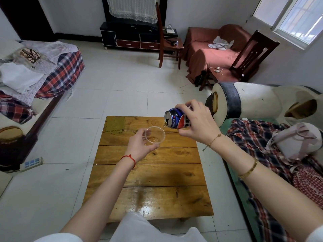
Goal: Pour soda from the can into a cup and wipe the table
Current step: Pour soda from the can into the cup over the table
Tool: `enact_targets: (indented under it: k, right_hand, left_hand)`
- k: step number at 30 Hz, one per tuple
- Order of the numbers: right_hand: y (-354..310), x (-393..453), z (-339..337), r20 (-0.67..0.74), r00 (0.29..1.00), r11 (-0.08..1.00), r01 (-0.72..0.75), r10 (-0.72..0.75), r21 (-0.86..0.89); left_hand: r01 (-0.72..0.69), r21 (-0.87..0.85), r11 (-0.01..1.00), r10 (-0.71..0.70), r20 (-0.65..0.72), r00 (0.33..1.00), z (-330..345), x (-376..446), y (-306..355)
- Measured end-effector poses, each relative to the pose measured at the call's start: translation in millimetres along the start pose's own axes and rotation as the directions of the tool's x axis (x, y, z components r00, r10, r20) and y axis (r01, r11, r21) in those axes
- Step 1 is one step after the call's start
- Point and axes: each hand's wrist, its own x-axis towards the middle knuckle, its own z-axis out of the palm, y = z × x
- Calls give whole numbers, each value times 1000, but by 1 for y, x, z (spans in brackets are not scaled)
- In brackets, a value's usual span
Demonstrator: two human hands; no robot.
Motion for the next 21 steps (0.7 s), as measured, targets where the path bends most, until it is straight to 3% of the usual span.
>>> enact_targets:
  k: [21]
  right_hand:
    - [-4,6,-3,-21,1000,1000,16,-16,-27]
  left_hand:
    - [7,-4,1000,-7,-1,1000,-4,1,-5]
